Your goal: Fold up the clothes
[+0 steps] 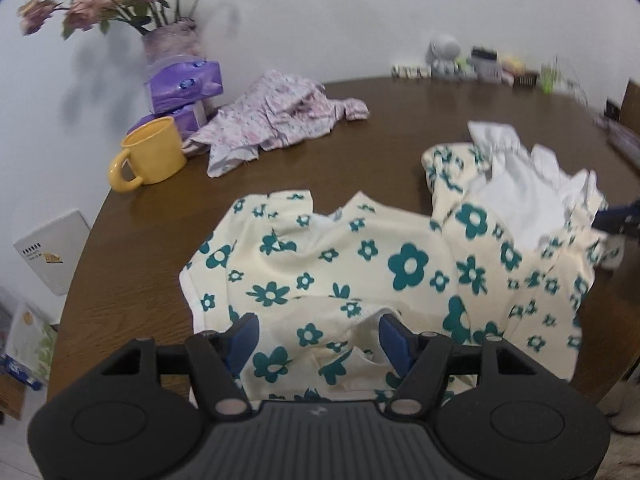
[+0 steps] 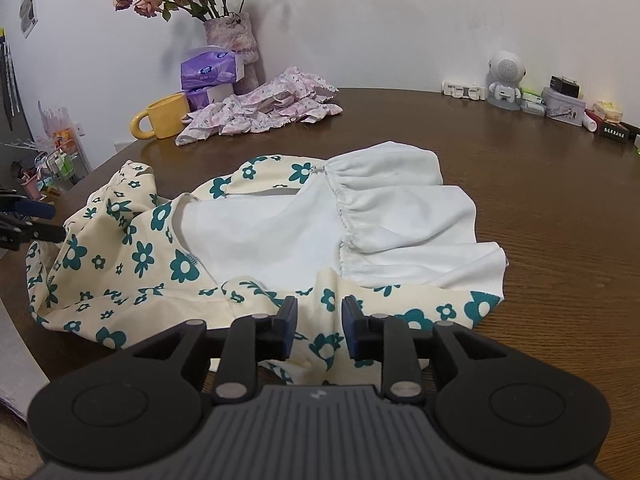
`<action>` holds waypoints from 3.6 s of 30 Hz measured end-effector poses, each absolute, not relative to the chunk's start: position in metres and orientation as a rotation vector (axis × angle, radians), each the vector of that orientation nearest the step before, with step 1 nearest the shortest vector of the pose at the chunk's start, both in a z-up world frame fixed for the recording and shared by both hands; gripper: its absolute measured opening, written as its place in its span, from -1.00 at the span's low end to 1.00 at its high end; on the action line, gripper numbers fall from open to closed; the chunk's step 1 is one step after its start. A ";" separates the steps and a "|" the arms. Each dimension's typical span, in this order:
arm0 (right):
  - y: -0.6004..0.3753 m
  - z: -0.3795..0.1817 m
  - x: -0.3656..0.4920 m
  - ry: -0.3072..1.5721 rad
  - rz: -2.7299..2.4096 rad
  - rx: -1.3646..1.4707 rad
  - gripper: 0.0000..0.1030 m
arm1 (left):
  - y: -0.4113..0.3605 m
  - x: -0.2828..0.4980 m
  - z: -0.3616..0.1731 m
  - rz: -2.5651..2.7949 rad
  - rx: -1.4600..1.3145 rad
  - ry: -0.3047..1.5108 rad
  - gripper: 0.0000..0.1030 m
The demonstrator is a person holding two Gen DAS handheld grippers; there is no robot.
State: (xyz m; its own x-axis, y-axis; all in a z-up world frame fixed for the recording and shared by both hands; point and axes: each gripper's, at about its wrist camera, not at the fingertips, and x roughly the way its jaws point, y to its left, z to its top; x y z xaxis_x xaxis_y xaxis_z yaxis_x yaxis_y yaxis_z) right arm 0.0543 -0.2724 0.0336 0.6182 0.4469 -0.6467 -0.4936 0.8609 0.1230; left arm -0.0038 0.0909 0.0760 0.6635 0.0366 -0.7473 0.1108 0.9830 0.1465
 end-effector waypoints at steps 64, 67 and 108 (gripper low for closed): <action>-0.279 0.010 0.059 0.726 0.548 -0.032 -0.42 | 0.087 -0.058 0.052 0.188 0.227 0.836 -0.87; -0.279 0.010 0.058 0.725 0.546 -0.031 -0.42 | 0.087 -0.057 0.053 0.179 0.218 0.834 -0.76; -0.279 0.047 0.070 0.819 0.595 -0.113 -0.16 | 0.060 -0.066 0.089 -0.296 0.064 0.722 0.46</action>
State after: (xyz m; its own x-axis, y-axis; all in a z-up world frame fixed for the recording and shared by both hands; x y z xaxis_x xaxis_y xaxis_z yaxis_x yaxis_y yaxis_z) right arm 0.0700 -0.2786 0.0467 0.5306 0.4551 -0.7151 -0.5395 0.8320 0.1292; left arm -0.0664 0.0596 0.0887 0.7106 -0.2448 -0.6597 0.2886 0.9564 -0.0441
